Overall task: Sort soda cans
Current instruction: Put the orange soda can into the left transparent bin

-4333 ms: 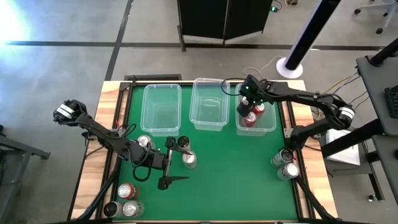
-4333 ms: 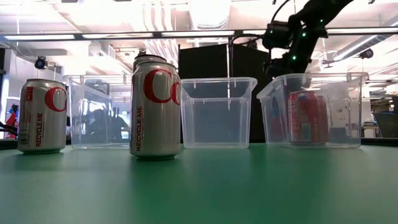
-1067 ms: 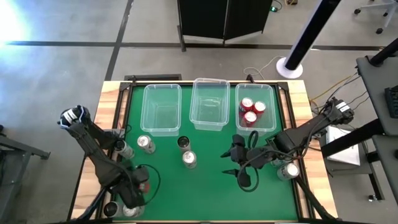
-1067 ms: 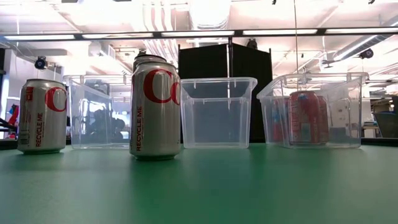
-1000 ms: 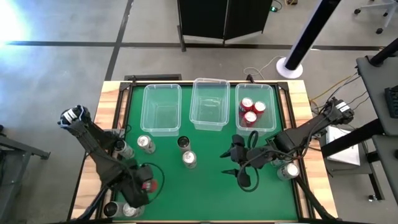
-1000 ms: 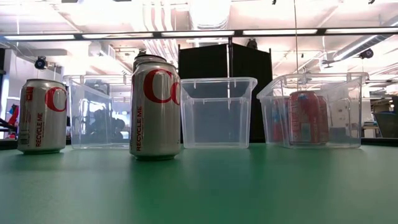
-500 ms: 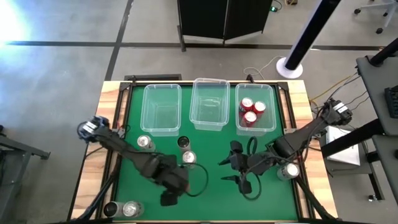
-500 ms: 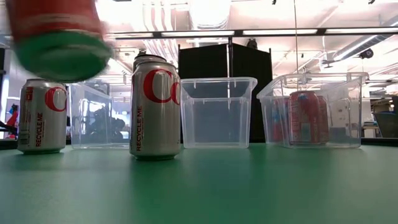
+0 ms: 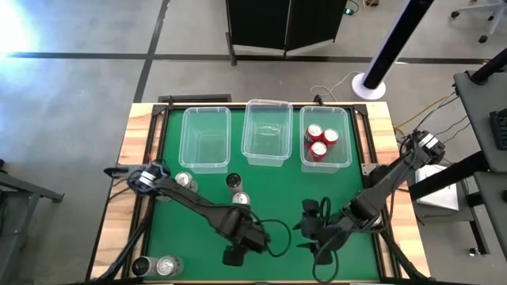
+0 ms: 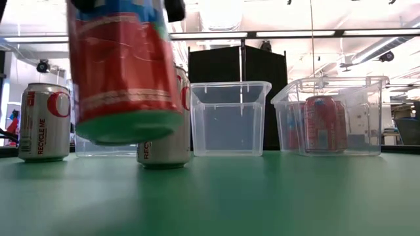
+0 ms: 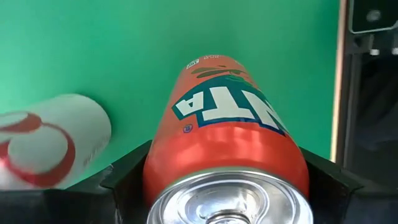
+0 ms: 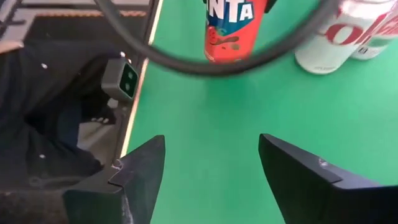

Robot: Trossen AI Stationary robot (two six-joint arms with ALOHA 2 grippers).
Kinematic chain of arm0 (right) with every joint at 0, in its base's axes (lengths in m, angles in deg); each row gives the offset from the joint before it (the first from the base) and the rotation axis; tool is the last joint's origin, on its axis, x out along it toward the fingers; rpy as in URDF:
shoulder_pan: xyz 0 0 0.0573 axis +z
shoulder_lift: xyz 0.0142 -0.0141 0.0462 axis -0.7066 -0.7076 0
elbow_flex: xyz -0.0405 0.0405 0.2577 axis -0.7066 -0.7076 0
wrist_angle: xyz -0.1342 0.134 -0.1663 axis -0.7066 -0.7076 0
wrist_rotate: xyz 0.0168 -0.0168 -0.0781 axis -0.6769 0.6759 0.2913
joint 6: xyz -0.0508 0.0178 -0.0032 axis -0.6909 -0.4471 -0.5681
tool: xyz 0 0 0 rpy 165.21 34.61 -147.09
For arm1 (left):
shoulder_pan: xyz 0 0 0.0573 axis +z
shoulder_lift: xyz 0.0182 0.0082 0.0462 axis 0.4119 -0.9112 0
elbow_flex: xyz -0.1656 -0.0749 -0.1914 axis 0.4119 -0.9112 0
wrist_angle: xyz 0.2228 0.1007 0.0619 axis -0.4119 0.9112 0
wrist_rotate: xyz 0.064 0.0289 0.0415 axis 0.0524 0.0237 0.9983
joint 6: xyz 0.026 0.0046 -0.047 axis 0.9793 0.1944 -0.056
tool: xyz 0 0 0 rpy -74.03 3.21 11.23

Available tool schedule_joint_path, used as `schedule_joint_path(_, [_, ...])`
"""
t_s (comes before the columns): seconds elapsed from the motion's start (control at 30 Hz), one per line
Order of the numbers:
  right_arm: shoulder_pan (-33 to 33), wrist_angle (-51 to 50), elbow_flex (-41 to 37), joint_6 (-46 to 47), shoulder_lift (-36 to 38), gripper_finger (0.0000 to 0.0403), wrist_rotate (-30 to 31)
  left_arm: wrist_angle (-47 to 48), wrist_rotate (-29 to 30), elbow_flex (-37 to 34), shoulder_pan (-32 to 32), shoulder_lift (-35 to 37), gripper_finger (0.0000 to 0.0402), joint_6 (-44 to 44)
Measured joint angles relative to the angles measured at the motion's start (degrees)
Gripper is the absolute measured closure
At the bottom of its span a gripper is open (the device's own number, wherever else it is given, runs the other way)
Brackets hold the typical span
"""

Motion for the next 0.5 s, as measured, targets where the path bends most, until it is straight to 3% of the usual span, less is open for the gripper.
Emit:
schedule_joint_path(0.2, [0.09,0.20,0.87,-0.17,-4.06,0.0100,0.07,0.00,0.09,1.60,0.49,-3.00,0.0108,0.77])
schedule_joint_path(0.5, [0.09,-0.05,4.28,-5.44,-7.76,0.0038,0.05,-0.52,4.43,1.00,0.49,-3.36,0.0037,0.32])
